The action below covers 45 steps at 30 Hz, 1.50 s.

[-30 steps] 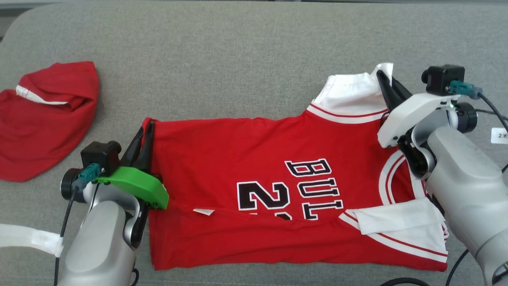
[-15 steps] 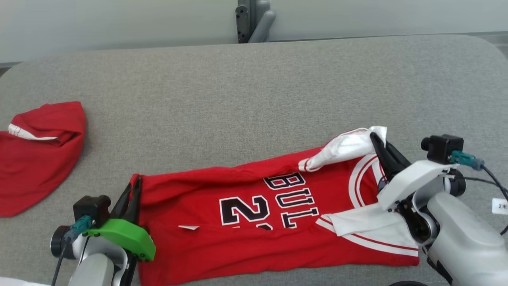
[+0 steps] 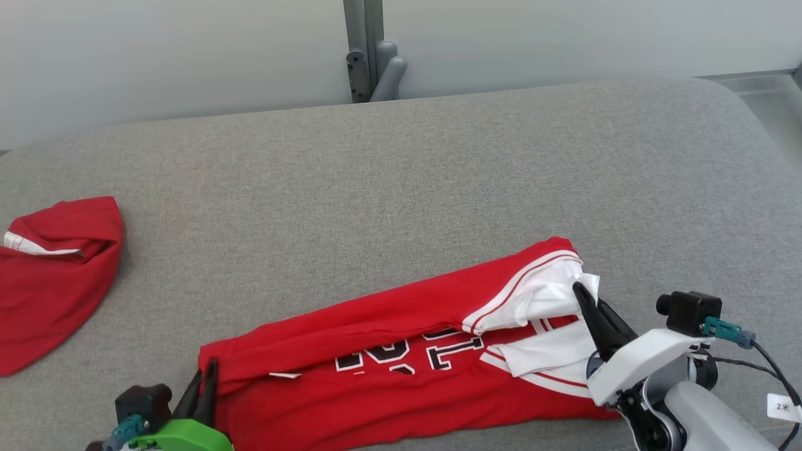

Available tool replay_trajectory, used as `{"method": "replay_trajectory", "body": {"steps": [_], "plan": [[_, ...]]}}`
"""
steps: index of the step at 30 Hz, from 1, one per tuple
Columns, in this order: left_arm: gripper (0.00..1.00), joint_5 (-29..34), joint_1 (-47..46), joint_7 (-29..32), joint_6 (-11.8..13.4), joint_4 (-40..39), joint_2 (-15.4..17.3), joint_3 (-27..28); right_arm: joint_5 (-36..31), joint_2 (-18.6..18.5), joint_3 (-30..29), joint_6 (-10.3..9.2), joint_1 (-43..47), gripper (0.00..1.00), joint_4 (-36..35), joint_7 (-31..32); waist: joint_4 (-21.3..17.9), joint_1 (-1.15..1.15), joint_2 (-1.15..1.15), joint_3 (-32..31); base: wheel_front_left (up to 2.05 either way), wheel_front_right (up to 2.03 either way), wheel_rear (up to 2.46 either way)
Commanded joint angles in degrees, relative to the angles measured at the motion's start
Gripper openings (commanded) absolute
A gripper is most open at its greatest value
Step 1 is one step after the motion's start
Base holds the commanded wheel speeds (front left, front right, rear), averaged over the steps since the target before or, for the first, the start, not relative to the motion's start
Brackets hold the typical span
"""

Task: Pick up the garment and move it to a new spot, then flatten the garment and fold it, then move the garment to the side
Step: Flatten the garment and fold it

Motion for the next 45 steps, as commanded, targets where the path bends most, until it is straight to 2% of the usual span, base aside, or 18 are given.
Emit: {"method": "replay_trajectory", "body": {"steps": [1,7,8,9,10,11,18,20,27,33,39,40,41,42,43,45], "plan": [[0.00,0.3,1.6,0.0,0.2,0.2,-0.3,0.4,-0.1,0.2,-0.1,-0.09,1.8,0.00,-0.2,-0.1,-0.4,0.00,0.00,-0.7,0.00,0.00,0.00],[0.00,1.4,3.0,0.0,0.2,2.0,-1.8,0.2,0.5,-0.4,0.6,-0.09,4.0,0.00,0.9,0.0,-0.3,0.00,0.00,-1.5,0.00,0.00,0.00],[0.12,1.7,3.0,0.0,0.2,2.6,-2.0,0.1,0.8,-0.3,0.4,-0.09,4.4,0.00,1.6,0.2,-0.3,0.00,0.00,-1.5,0.00,0.00,0.00],[0.41,1.9,3.1,0.0,0.2,3.4,-2.2,0.4,0.8,-0.2,0.1,-0.09,4.5,0.36,2.3,0.2,-0.2,0.00,0.00,-1.5,0.00,0.00,0.00],[0.41,2.3,2.9,0.0,0.2,3.7,-2.3,0.9,1.2,-0.1,-0.3,-0.09,4.5,1.00,2.8,0.1,-0.2,0.00,0.00,-1.4,0.00,0.00,0.00],[1.00,2.7,2.8,0.0,0.3,3.6,-2.4,1.9,1.2,-0.1,-0.9,-0.08,4.5,1.00,3.0,0.1,-0.1,0.00,0.00,-1.4,0.00,0.00,0.00],[1.00,8.2,5.6,0.0,3.1,-3.4,-4.4,8.5,-2.1,-0.1,-6.5,-0.08,5.4,1.00,1.3,-0.1,0.4,0.00,0.00,-0.8,0.00,0.00,0.00],[1.00,9.0,6.1,0.0,3.2,-4.5,-4.8,9.4,-3.2,0.0,-7.1,-0.08,5.5,1.00,1.4,-0.1,0.5,0.00,0.00,-0.7,0.00,0.00,0.00],[1.00,12.5,6.3,0.0,2.1,-7.4,-6.9,11.5,-10.8,1.7,-9.0,-0.08,1.9,1.00,8.1,-0.1,2.0,0.00,0.00,0.7,0.00,0.00,0.00],[1.00,13.5,4.8,0.0,1.2,-7.7,-7.9,12.1,-13.0,3.9,-8.2,-0.08,-1.5,1.00,15.3,2.0,3.5,0.00,0.00,1.9,0.00,0.00,0.00],[1.00,13.9,4.2,0.0,0.7,-7.8,-8.3,12.3,-12.5,5.4,-6.2,-0.08,-2.8,1.00,20.8,3.8,4.6,0.00,0.00,2.7,0.00,0.00,0.00],[1.00,13.9,4.1,0.0,0.6,-7.9,-8.3,12.4,-12.1,5.8,-5.6,-0.04,-2.8,0.96,21.4,4.1,4.7,0.00,0.00,2.8,0.00,0.00,0.00],[1.00,13.9,4.1,0.0,0.6,-7.9,-8.4,12.3,-11.7,6.1,-5.0,-0.04,-2.7,0.47,21.8,4.5,4.8,0.00,0.00,2.8,0.00,0.00,0.00],[1.00,13.5,4.0,0.0,0.6,-7.9,-8.4,12.5,-11.2,6.3,-4.3,-0.02,-2.5,0.19,22.3,4.9,4.9,0.00,0.00,3.0,0.00,0.00,0.00],[1.00,13.1,3.9,0.0,0.6,-7.9,-8.4,12.7,-10.8,6.5,-3.8,-0.02,-2.5,0.00,22.6,5.3,4.9,0.00,0.00,3.1,0.00,0.00,0.00],[1.00,13.0,3.7,0.0,0.5,-7.9,-8.4,12.8,-10.1,6.7,-2.7,-0.02,-2.6,0.00,23.0,5.6,5.0,0.00,0.00,3.3,0.00,0.00,0.00]]}}
